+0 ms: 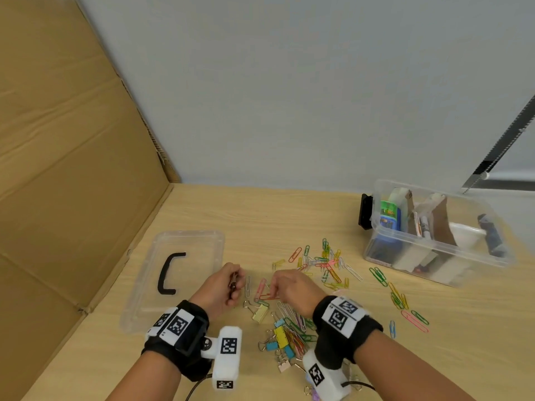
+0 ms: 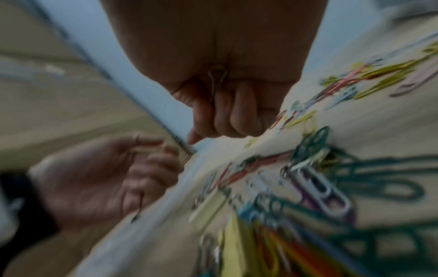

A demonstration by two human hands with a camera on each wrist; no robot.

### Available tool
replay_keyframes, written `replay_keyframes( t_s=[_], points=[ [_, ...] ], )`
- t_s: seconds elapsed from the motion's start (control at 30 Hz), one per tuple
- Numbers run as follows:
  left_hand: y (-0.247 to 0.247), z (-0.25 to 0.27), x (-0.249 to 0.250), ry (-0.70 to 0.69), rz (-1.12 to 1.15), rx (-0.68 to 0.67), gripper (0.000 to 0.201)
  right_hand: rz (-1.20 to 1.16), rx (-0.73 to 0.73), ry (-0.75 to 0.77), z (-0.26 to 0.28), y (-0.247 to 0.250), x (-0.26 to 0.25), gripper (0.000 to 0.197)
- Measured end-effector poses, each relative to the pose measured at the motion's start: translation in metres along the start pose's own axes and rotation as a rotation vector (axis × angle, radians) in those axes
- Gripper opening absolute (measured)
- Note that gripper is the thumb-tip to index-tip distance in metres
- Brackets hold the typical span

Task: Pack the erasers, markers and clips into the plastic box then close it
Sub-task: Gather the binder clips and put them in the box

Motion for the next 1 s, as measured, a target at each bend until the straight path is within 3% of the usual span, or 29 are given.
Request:
replay_keyframes(
  t_s=[0.1,0.2,0.27,0.37,0.5,0.63,0.7,0.77,0.87,1.0],
  points=[
    [0.001,0.004,0.001,-0.022,-0.088,-0.015,0.025,0.446,-0.026,0.038,0.008,-0.015,-0.015,0.030],
    [0.004,0.008,0.000,-0.077,-0.226,-0.033,0.024,0.812,-0.064,0.052,0.009,-0.031,-0.017,0.066],
    [0.005,0.009,-0.002,-0.103,-0.287,-0.034,0.025,0.857,-0.036,0.088,0.008,-0.038,-0.017,0.072],
    [0.003,0.010,-0.004,-0.128,-0.321,-0.017,0.025,0.727,-0.010,0.094,0.018,-0.021,-0.020,0.059],
    [-0.016,0.010,-0.003,-0.165,-0.327,-0.021,0.020,0.528,-0.039,0.020,0.045,0.045,-0.008,0.042],
    [-0.055,0.006,-0.001,-0.184,-0.257,-0.049,0.021,0.479,0.276,-0.078,0.076,0.163,0.023,0.038],
    [-0.077,0.004,-0.001,-0.201,-0.296,-0.080,0.022,0.525,0.438,-0.205,0.093,0.222,0.048,0.036],
    [-0.100,0.002,-0.003,-0.226,-0.395,-0.118,0.024,0.605,0.509,-0.375,0.105,0.270,0.080,0.035],
    [-0.133,0.002,-0.009,-0.273,-0.519,-0.165,0.026,0.719,0.416,-0.569,0.105,0.314,0.128,0.036],
    [-0.166,0.005,-0.019,-0.328,-0.658,-0.194,0.028,0.761,0.257,-0.649,0.087,0.332,0.174,0.036]
  ],
)
Point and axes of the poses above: each hand's wrist, its own z-axis away from the middle knuckle, its own y-axis out of the back of the hand, x = y × z, the point moved 4 cm from there along -z, towards the middle knuckle, and after that the axes turned 13 degrees about z, right-handed, at the moved point
